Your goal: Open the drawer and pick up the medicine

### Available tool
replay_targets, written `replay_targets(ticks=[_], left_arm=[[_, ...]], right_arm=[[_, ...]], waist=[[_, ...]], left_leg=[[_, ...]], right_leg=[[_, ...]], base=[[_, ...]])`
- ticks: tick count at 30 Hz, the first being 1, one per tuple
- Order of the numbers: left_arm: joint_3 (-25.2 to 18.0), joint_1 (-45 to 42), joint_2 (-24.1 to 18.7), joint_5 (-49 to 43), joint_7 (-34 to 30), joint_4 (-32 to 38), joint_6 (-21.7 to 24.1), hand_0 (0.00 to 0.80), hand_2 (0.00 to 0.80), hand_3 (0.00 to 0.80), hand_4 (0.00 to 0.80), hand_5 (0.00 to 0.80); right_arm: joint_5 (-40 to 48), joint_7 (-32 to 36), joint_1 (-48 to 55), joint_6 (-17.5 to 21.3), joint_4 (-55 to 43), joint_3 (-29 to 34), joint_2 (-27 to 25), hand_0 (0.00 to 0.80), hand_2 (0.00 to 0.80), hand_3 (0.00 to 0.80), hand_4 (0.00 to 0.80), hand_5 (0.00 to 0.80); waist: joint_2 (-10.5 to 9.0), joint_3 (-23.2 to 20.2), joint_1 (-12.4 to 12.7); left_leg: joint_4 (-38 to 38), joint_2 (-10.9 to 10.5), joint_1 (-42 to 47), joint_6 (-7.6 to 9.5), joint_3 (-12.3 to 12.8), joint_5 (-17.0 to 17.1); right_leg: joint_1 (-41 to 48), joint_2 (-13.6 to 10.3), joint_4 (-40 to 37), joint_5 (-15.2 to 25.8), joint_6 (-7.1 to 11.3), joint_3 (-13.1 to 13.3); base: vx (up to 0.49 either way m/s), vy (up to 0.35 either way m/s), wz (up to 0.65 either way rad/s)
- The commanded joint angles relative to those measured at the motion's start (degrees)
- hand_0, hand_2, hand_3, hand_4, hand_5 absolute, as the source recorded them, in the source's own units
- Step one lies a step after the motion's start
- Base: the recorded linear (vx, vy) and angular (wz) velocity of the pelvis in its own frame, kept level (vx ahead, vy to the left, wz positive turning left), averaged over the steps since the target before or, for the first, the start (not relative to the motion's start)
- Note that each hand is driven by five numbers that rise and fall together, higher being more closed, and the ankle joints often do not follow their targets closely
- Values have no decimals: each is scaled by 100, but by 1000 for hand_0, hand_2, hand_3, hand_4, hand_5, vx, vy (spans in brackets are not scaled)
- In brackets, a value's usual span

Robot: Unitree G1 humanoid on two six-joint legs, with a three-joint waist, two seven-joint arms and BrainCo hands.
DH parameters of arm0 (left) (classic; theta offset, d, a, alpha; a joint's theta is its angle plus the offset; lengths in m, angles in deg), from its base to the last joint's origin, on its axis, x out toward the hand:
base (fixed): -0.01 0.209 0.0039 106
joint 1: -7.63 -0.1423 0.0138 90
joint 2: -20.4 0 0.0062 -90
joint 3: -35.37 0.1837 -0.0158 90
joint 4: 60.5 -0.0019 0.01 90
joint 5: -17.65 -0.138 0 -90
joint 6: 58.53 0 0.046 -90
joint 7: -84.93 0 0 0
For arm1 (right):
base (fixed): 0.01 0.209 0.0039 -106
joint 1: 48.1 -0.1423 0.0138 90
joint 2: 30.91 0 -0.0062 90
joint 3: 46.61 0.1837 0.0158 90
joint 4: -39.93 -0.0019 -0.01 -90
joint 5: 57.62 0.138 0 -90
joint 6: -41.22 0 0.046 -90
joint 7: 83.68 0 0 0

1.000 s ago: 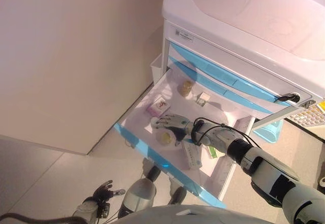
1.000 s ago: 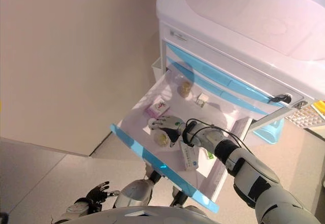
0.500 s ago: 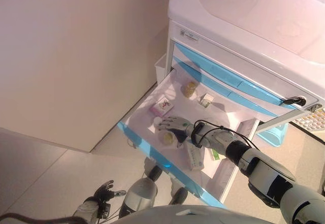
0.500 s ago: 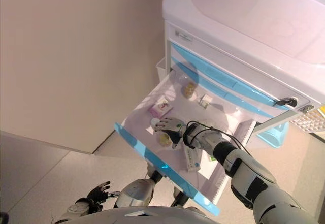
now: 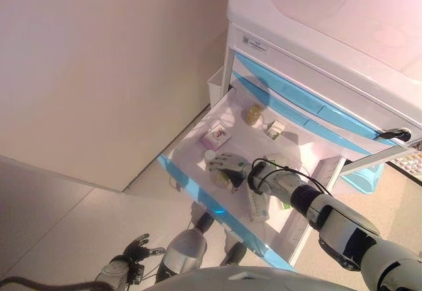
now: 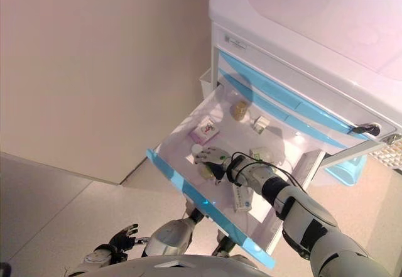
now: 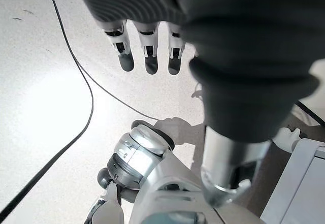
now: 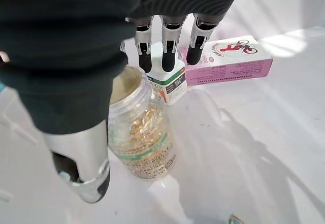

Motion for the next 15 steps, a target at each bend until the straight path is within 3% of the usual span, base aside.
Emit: replay_targets(ticks=[1, 15], left_arm=[[286, 130, -150, 22, -40, -183, 176, 0, 0, 0, 0, 0], [332, 136, -150, 27, 1, -163, 155, 0, 0, 0, 0, 0]], right_arm=[[5, -317, -168, -2, -96, -128, 186, 0, 0, 0, 0, 0], [2, -412, -205, -227, 34, -101, 252, 0, 0, 0, 0, 0]], waist=[[-51, 123, 105], [-106, 135, 119]], left_leg=[[-81, -198, 30, 19, 92, -333], [-118, -191, 54, 47, 111, -336]], right_leg=[[-6, -8, 699, -453, 95, 27], [5, -8, 686, -445, 116, 32]], base=[[0, 0, 0], [2, 0, 0]])
